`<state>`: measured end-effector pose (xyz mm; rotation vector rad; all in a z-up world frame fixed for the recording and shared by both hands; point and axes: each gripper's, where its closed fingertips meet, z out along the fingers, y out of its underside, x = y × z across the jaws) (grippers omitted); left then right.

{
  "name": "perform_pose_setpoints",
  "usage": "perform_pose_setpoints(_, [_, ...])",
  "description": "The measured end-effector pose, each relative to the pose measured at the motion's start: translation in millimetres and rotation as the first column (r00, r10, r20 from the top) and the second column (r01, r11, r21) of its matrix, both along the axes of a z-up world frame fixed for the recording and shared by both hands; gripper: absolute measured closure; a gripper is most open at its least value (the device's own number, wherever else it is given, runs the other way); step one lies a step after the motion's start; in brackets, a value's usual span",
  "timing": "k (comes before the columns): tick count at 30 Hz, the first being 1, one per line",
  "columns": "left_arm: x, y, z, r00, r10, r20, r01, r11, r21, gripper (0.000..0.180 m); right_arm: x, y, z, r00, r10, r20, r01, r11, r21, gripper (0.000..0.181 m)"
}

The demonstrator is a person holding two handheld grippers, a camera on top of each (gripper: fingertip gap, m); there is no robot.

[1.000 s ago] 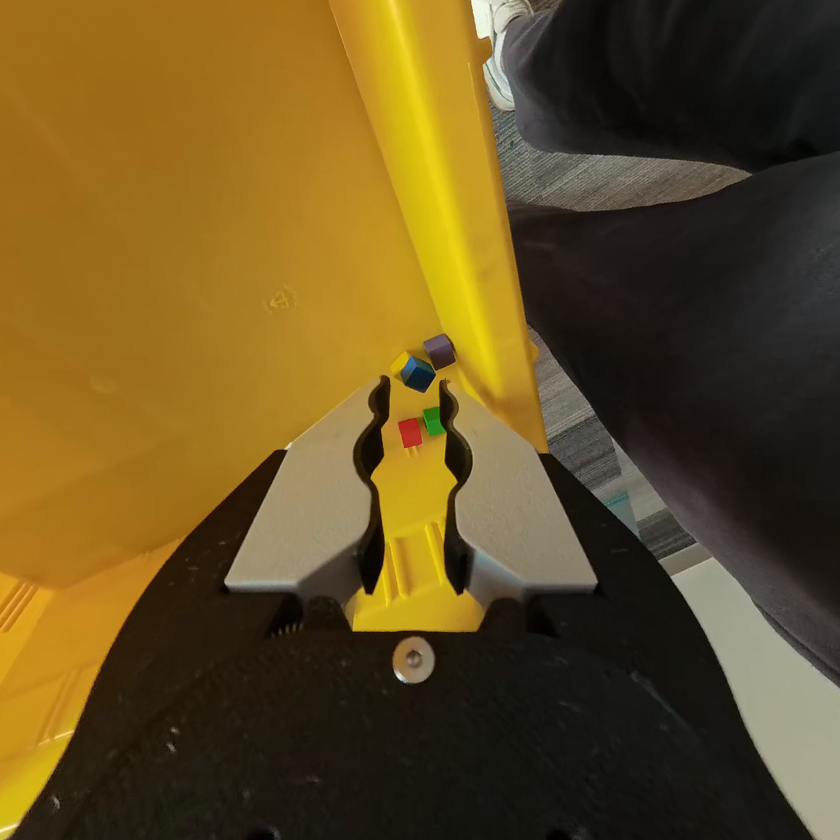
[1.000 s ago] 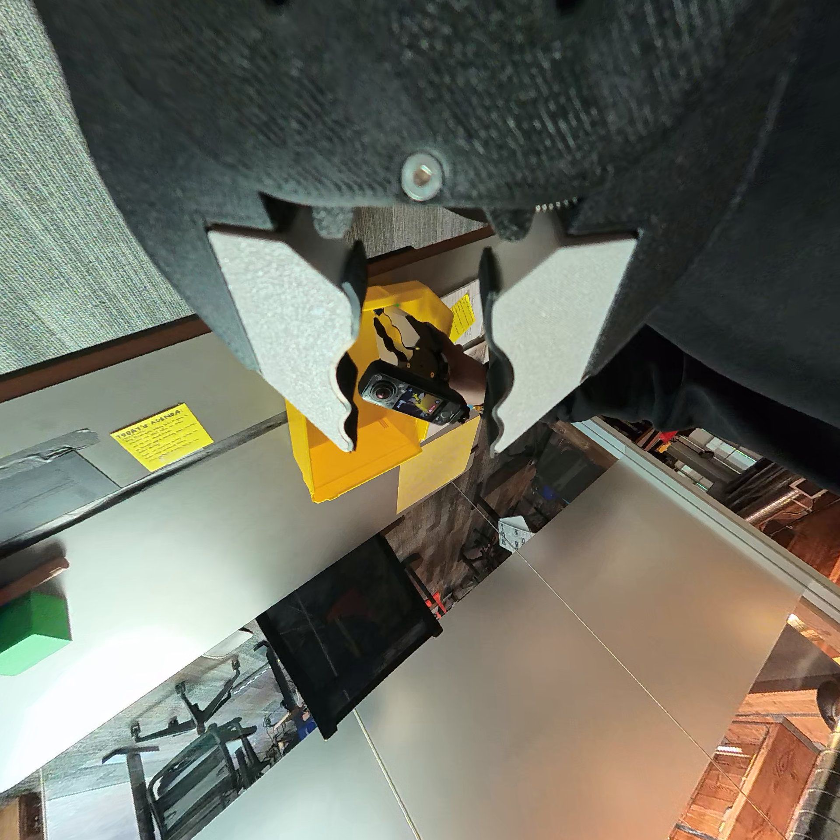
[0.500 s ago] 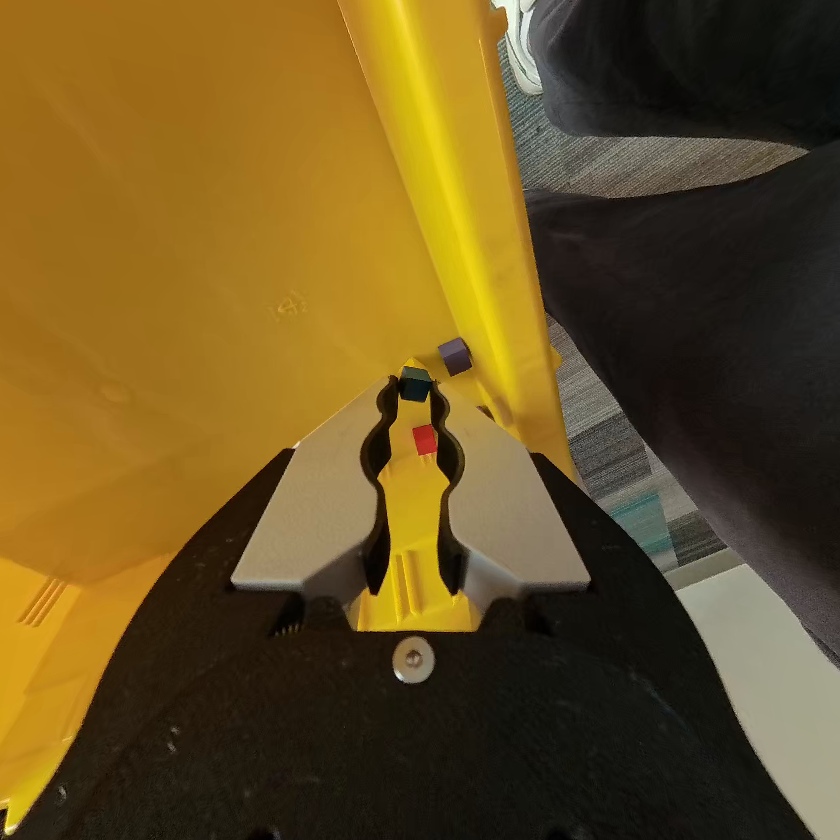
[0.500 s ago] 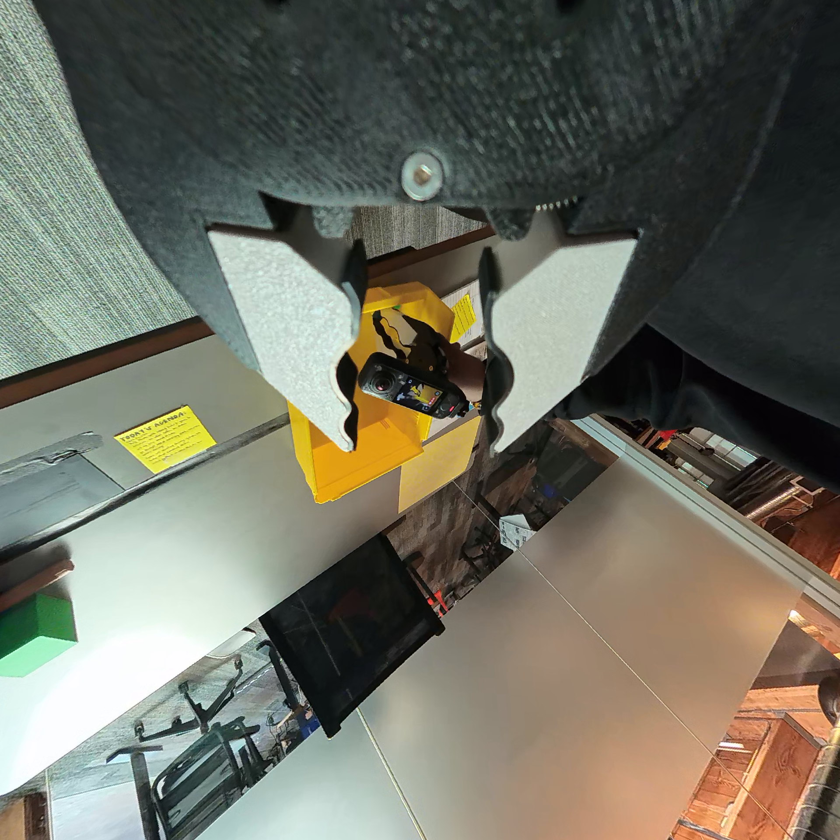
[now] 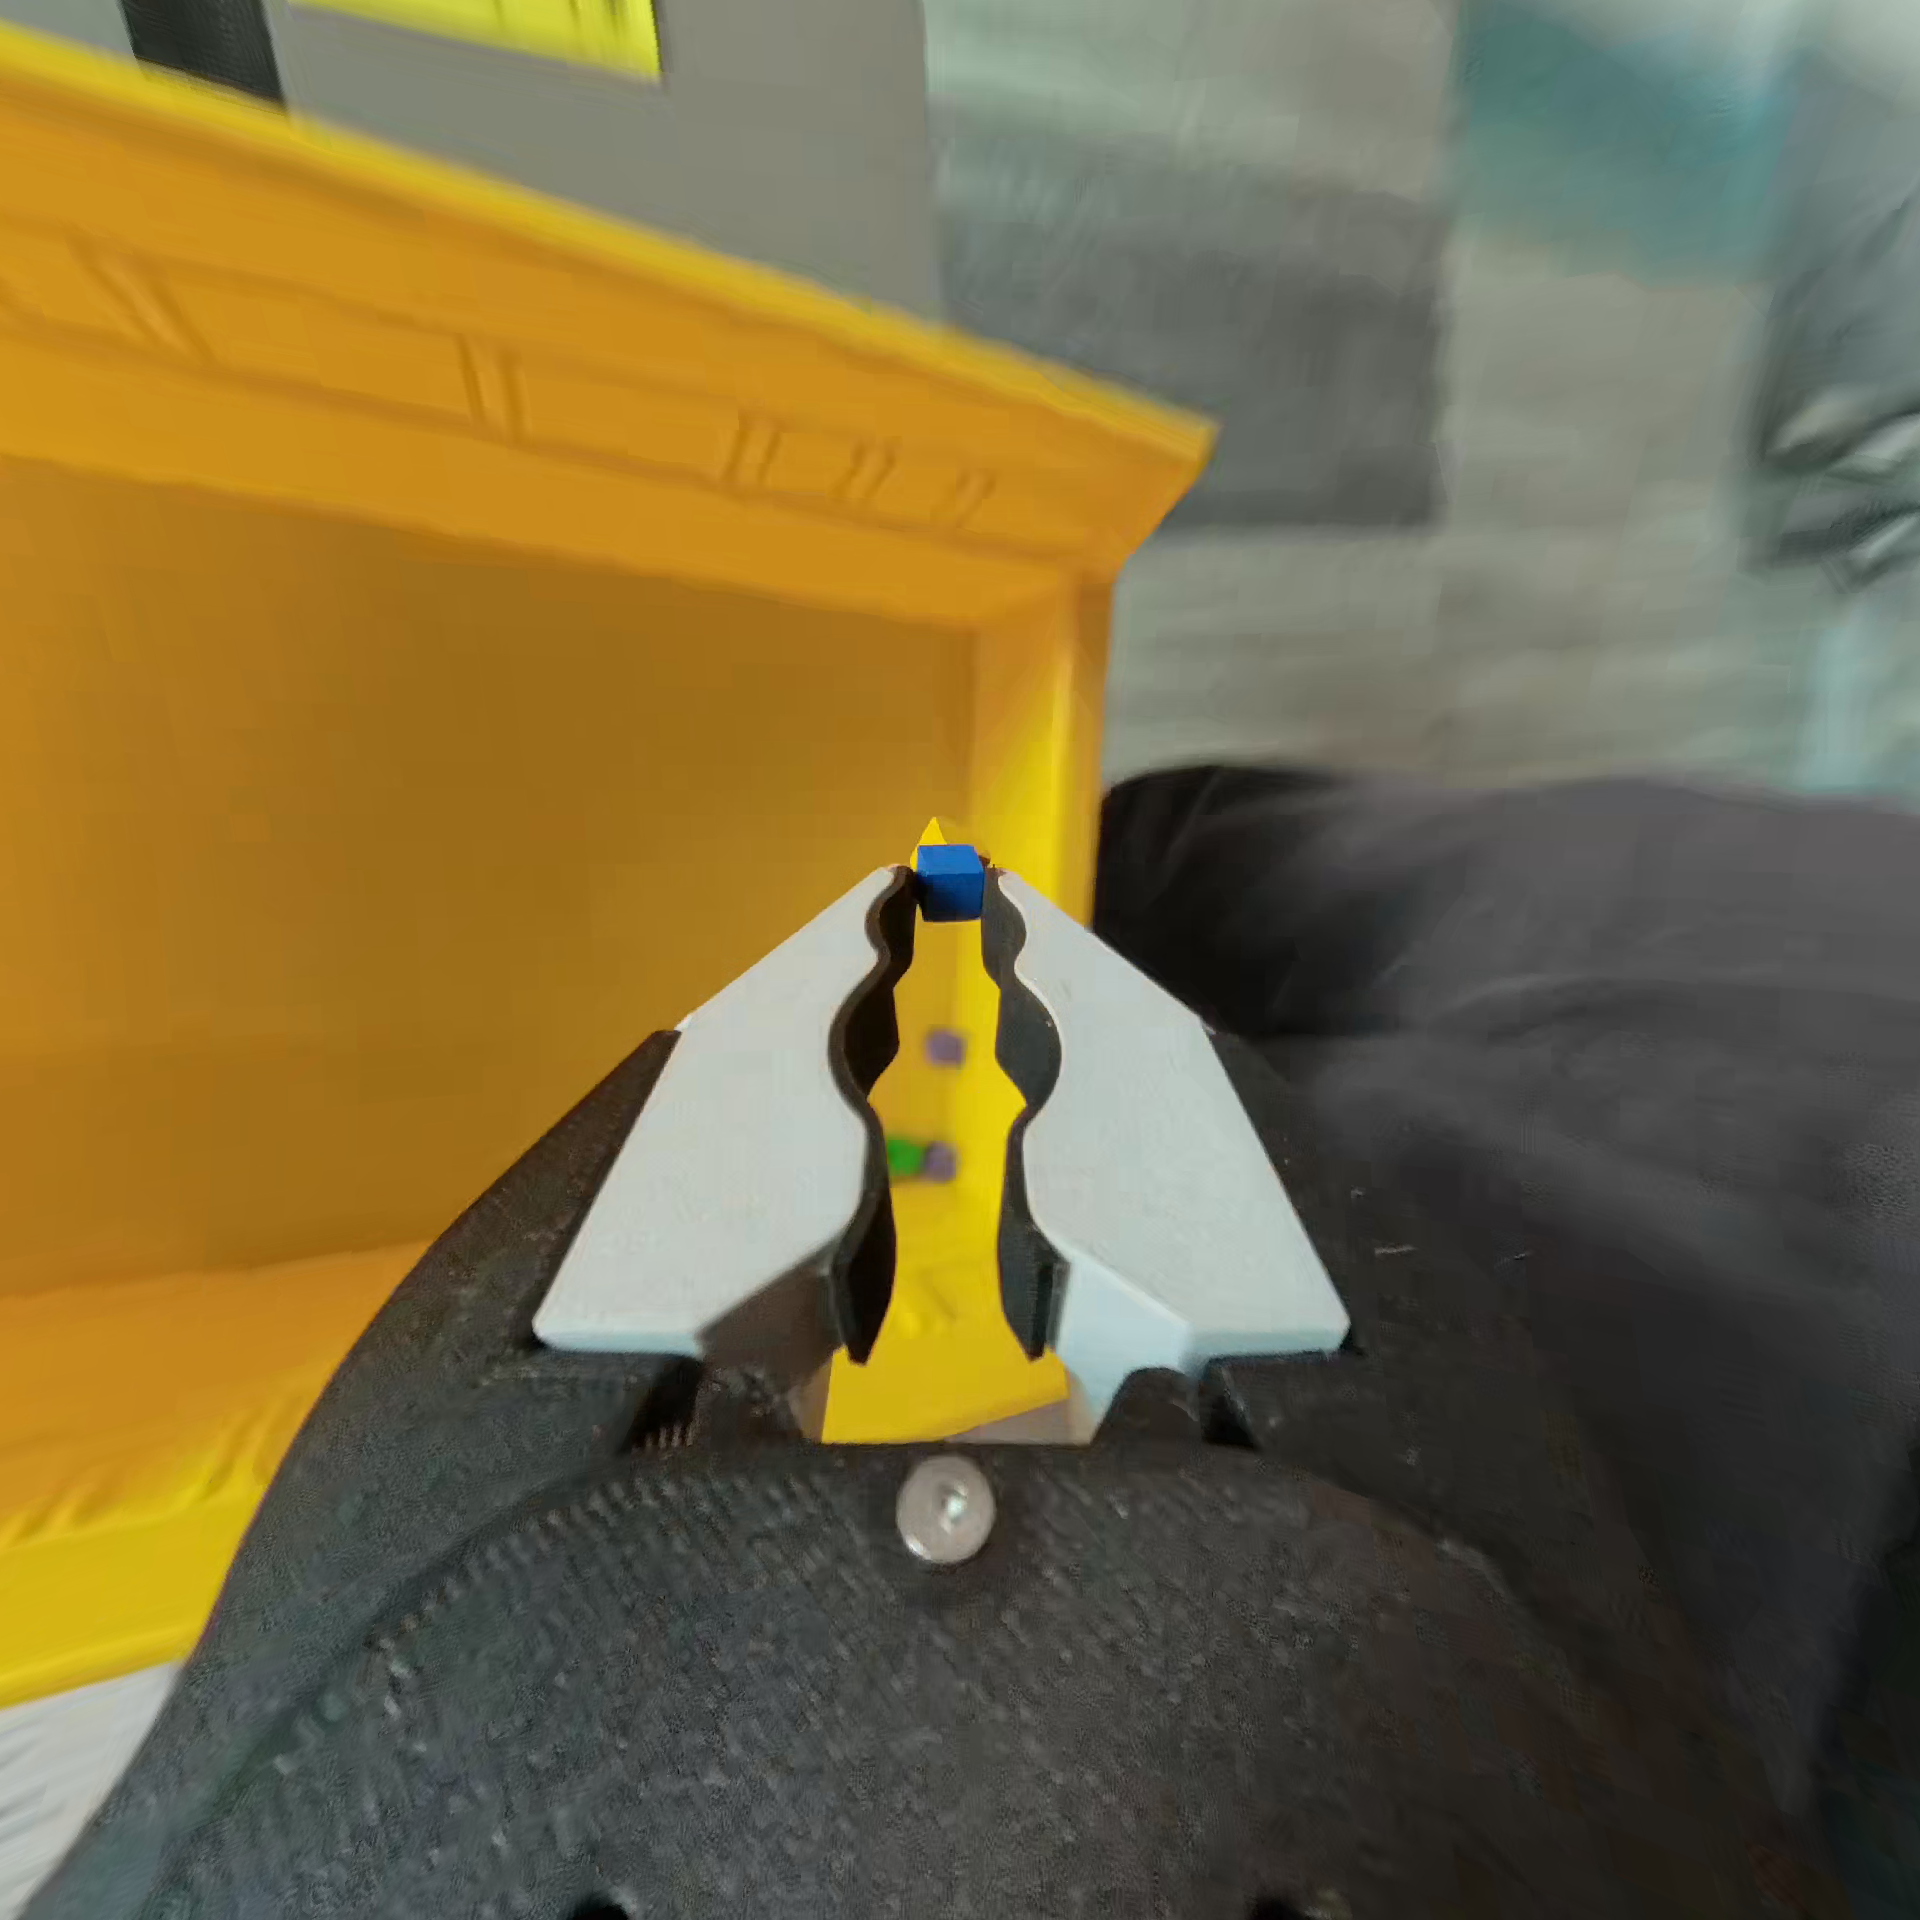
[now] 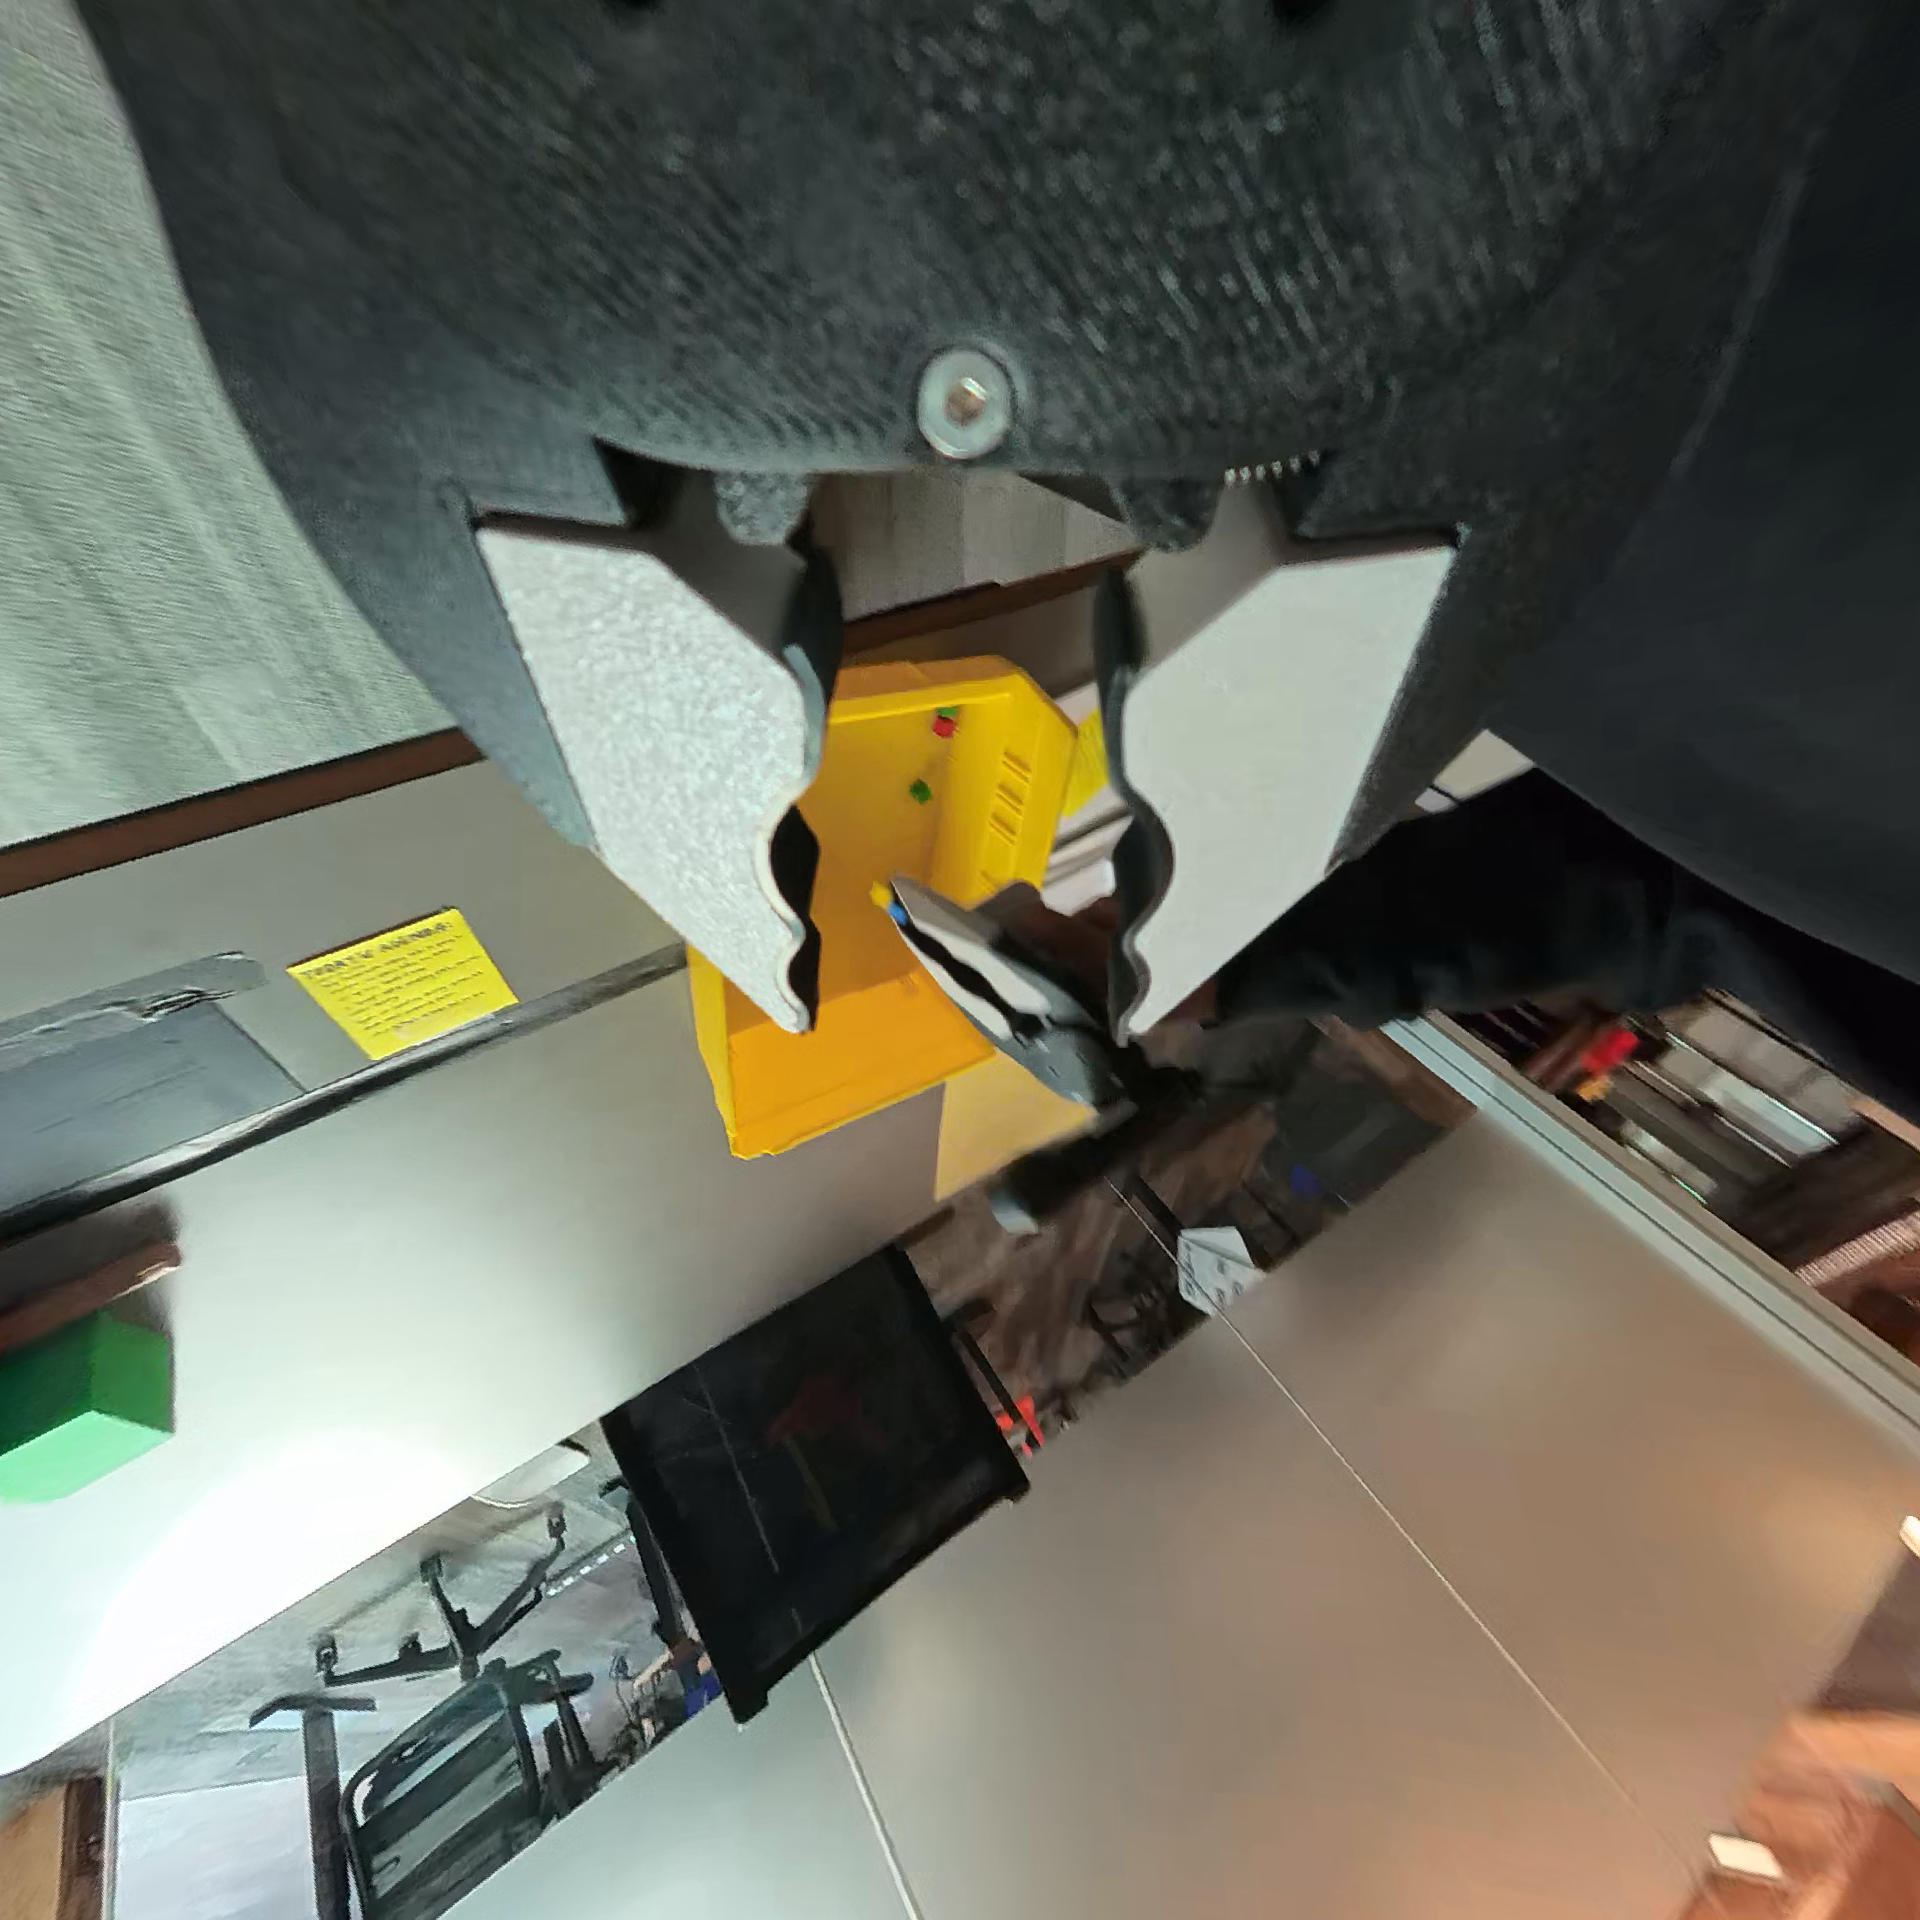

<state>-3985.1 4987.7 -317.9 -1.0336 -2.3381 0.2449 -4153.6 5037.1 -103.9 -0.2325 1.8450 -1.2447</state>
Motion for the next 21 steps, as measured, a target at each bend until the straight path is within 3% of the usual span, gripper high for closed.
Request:
perform_pose_setpoints(4, [-25,-14,77,0.898,0.22,-0.382,-0.175,0.973,0.148,0.171,24,0,-6,0.979,0.049,-0.198,-0.06,0.997,-0.05,0.125])
perform_pose_setpoints(10, [-42,-3,177,0.659,0.288,-0.695,-0.081,0.946,0.314,0.172,79,-1,4,0.921,0.156,-0.356,-0.217,0.966,-0.138,0.126])
perform_pose_setpoints(16, [-46,32,230,0.563,0.235,-0.792,0.096,0.934,0.345,0.172,109,-6,33,0.864,0.172,-0.474,-0.326,0.908,-0.263,0.135])
perform_pose_setpoints(21, [-43,32,237,0.533,0.249,-0.809,0.083,0.936,0.343,0.172,118,-11,46,0.871,0.179,-0.457,-0.331,0.902,-0.277,0.134])
